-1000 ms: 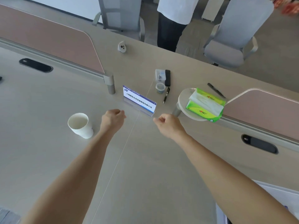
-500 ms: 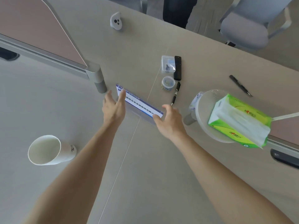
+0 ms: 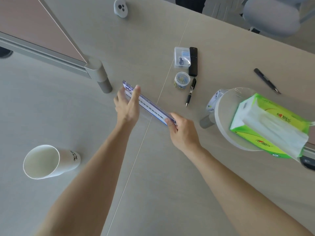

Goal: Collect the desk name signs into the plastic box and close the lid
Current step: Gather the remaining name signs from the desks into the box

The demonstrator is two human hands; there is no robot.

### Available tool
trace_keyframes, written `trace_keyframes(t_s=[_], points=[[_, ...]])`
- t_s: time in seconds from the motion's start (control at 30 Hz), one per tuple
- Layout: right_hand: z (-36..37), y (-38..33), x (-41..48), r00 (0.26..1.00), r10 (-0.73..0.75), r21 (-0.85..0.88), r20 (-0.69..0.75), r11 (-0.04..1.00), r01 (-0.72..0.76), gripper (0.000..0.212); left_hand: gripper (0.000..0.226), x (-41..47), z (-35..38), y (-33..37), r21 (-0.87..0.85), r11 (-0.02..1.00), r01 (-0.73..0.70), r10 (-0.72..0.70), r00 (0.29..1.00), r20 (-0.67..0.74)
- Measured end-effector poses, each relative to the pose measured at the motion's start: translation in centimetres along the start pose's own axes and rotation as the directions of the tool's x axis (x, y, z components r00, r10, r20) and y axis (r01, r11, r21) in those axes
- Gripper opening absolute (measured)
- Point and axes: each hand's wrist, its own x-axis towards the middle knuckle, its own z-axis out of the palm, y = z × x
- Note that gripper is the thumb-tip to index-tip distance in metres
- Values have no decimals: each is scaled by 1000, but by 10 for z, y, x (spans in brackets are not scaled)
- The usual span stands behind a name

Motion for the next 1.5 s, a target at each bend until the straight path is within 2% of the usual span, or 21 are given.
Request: trace_keyframes(t_s=[0.1,0.23,0.4,0.5,0.6,0.63,0.7,0.83,0.93,1.03,1.27,1.37,1.5], points=[[-10,-10,-15,999,-45,52,-28,998,46,19,78,-20,-2,13,-98,995,29,-26,999,32],[-29,-26,-40,994,-99,72,-37,992,101,24,88,-49,-14,32,-291,948,128,-93,987,130],[-57,-47,-76,987,-162,137,-8,977,162,20,58,-93,-32,54,-379,919,109,-69,990,119],[-75,-59,-106,989,-110,333,102,940,71,25,52,-127,-47,69,-361,925,115,-72,989,132],[-93,-73,-136,948,10,518,319,835,-184,36,54,-164,-60,77,-321,942,97,-50,987,152],[-98,-76,-145,921,59,537,386,797,-276,43,53,-177,-64,79,-310,947,88,-40,986,159],[-107,-79,-166,891,117,510,438,784,-354,57,49,-202,-68,81,-287,956,61,-11,985,173],[-125,-84,-208,855,96,477,510,795,-375,73,44,-252,-69,86,-236,971,37,20,972,236],[-143,-88,-236,867,136,458,479,804,-379,67,47,-288,-68,89,-196,980,45,17,953,303],[-163,-86,-263,879,95,491,467,800,-347,66,46,-321,-66,91,-182,982,45,19,941,339],[-203,-65,-320,870,34,546,492,766,-338,61,29,-386,-41,92,-176,984,-13,68,948,310],[-217,-55,-343,860,43,574,508,728,-375,66,33,-414,-28,93,-155,988,-10,60,947,316],[-240,-45,-368,883,95,575,459,726,-377,70,41,-445,-19,93,-158,987,-16,72,932,355]])
